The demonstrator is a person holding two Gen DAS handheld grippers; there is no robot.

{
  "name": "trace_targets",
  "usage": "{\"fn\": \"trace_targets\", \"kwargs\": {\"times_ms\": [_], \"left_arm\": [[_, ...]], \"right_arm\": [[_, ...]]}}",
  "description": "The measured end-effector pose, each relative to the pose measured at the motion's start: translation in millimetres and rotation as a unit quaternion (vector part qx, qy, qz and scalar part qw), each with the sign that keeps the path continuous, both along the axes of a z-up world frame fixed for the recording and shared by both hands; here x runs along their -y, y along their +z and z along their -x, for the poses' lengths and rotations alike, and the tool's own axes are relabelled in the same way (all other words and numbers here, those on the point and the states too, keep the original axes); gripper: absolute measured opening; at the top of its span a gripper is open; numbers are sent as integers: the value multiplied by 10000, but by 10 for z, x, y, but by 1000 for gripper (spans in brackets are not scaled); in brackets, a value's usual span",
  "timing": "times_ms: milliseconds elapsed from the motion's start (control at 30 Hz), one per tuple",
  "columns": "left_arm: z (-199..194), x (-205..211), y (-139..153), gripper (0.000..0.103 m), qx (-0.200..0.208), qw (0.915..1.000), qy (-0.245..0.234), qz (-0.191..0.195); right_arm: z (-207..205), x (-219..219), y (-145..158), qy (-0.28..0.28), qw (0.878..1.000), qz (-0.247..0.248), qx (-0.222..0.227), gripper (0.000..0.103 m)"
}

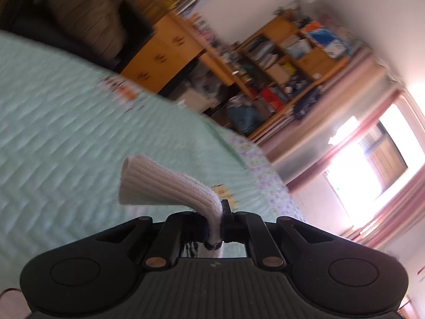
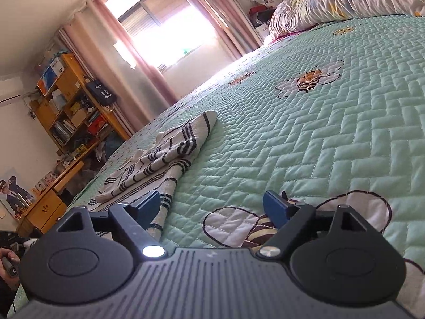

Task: Fold clothes
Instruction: 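Fold the held side over onto the sweater body and open the left gripper, then lift the left gripper back above the folded sweater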

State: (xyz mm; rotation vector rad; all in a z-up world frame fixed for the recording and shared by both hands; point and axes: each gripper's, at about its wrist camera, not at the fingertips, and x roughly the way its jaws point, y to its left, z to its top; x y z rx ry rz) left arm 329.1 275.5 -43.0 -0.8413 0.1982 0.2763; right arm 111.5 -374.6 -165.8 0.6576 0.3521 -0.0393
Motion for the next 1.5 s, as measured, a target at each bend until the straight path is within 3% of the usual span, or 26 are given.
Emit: {"fn": "trace_targets", "kwargs": {"times_ms": [100,167,233,300,367,467,567,667,700,733,833,867,933,1000,1133,1233,1300,1367,1500], "left_arm": [[-187,481,467,8,325,9960,-338,-762],[-373,939,725,8,474,9882,-734,-1259],[-560,1397,984,9,621,9761,-1127,-1749],[-642,2034,1153,9,624,9550,-1610,-2411],[-735,2748,1186,9,556,9261,-2150,-3051],[-888,3795,936,9,120,8710,-2960,-3919],[-883,4571,343,9,-580,8069,-3607,-4641],[-724,4949,-362,9,-1203,7425,-4153,-5116],[-658,4961,-522,10,-1258,7303,-4192,-5245],[-609,4978,-616,11,-1279,7237,-4152,-5361],[-492,4998,-672,17,-1222,7257,-4037,-5436],[-481,5042,-655,21,-1205,7209,-3948,-5567],[-460,5130,-622,51,-1170,7107,-3767,-5825],[-422,5227,-582,70,-1053,7045,-3553,-6053],[-354,5365,-551,82,-989,6982,-3685,-6058],[-141,5399,-573,90,-649,6881,-3997,-6020],[56,5362,-603,91,-359,6839,-4057,-6053],[219,5224,-585,97,-49,6948,-4237,-5812],[360,4935,-529,98,303,7229,-4430,-5293]], "right_arm": [[4,9,0,5,10000,-20,11,86],[12,21,-3,3,10000,-67,34,87],[17,36,-7,3,9999,-118,52,87],[21,49,-9,0,9998,-169,69,87],[28,58,-10,0,9997,-214,84,87],[37,75,-6,2,9995,-291,108,88],[43,95,-7,7,9992,-374,126,88],[49,116,-8,21,9989,-456,144,88],[50,119,-8,26,9988,-473,148,88],[49,118,-7,32,9987,-479,149,88],[42,117,0,48,9987,-494,153,89],[39,118,3,49,9986,-510,160,90],[38,120,3,50,9984,-531,169,90],[38,120,3,49,9984,-540,174,90],[36,106,3,41,9986,-507,168,90],[36,98,-1,42,9987,-481,156,90],[38,102,1,43,9987,-481,154,90],[38,106,3,42,9987,-485,153,90],[41,109,2,38,9986,-497,154,90]]}}
